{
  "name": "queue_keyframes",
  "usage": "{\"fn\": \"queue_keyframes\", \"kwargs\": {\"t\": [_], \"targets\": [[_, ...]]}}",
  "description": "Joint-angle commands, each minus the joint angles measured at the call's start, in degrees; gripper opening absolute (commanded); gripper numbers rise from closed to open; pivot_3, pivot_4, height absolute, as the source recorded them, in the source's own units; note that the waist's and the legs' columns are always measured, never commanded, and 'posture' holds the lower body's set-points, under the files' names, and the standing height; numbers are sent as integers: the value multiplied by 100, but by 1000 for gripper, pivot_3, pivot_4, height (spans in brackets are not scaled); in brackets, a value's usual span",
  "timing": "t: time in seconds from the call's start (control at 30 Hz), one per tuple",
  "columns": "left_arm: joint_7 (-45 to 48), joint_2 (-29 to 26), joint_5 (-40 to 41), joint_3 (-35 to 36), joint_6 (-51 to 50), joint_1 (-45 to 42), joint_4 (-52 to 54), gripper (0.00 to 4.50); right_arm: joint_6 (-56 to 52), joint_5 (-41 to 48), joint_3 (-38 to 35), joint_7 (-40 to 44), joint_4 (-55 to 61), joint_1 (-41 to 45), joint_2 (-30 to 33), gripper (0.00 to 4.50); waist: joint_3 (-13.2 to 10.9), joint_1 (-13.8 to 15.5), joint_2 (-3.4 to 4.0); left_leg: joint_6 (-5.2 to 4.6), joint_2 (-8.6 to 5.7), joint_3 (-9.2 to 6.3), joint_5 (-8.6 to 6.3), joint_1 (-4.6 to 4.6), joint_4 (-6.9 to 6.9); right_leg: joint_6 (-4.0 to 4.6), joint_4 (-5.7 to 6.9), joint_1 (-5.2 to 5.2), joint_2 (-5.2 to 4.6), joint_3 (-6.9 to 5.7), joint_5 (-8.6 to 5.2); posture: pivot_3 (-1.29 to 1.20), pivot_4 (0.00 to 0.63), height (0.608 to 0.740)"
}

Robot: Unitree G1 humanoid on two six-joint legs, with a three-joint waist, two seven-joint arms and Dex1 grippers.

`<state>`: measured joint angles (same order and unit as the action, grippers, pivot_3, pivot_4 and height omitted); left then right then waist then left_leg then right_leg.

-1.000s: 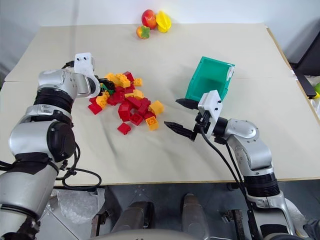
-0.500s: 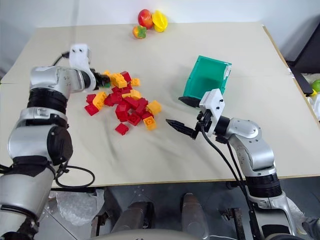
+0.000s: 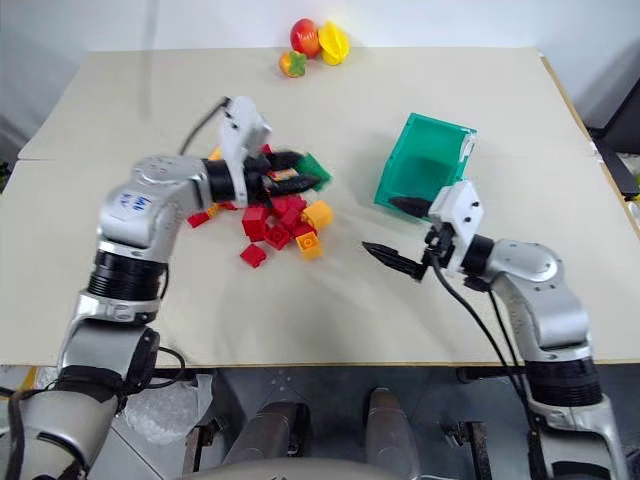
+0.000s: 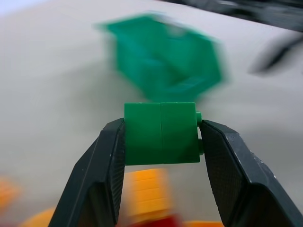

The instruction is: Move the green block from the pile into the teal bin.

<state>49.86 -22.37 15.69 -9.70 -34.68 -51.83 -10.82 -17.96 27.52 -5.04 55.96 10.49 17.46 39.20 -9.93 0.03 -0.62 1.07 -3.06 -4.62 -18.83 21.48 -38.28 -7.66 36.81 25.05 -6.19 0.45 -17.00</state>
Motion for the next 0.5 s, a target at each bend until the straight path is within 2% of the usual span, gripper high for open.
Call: {"fn": "queue_keyframes", "kwargs": {"t": [0.03, 0.2, 0.23, 0.4, 0.5], "targets": [[587, 105, -160, -428, 511, -141, -255, 2032, 163, 100, -243, 451, -12, -322, 307, 4500, 0, 0, 0, -2, -1, 5, 0, -2, 0, -1, -1, -3, 0, 0, 0, 0, 150, 740], [1140, 480, -517, -931, 948, -546, -1403, 2032, 343, 61, -490, 544, -73, -570, 484, 4500, -2, -13, -3, -8, -1, 49, 2, -6, -6, -4, -3, -5, 1, 3, 2, 0, 150, 740], [1197, 569, -544, -977, 877, -643, -1590, 2781, 348, 61, -530, 489, -18, -605, 465, 4500, -3, -14, -4, -9, -1, 50, 3, -7, -11, -5, -4, -7, 0, 3, 2, 0, 150, 740], [1598, 545, -560, -950, 1043, -696, -1622, 4317, 299, 80, -656, 240, 401, -858, 427, 4500, -4, -16, -6, -14, 2, 46, 0, -8, -13, -6, 4, -12, 1, 2, 3, 0, 150, 740], [1994, 240, -364, -780, 914, -549, -1247, 4444, 139, 134, -843, 94, 754, -1155, 544, 4500, -5, -13, -6, -14, 2, 41, 0, -7, -15, -7, 3, -11, 0, 4, 3, 0, 150, 740]]}}
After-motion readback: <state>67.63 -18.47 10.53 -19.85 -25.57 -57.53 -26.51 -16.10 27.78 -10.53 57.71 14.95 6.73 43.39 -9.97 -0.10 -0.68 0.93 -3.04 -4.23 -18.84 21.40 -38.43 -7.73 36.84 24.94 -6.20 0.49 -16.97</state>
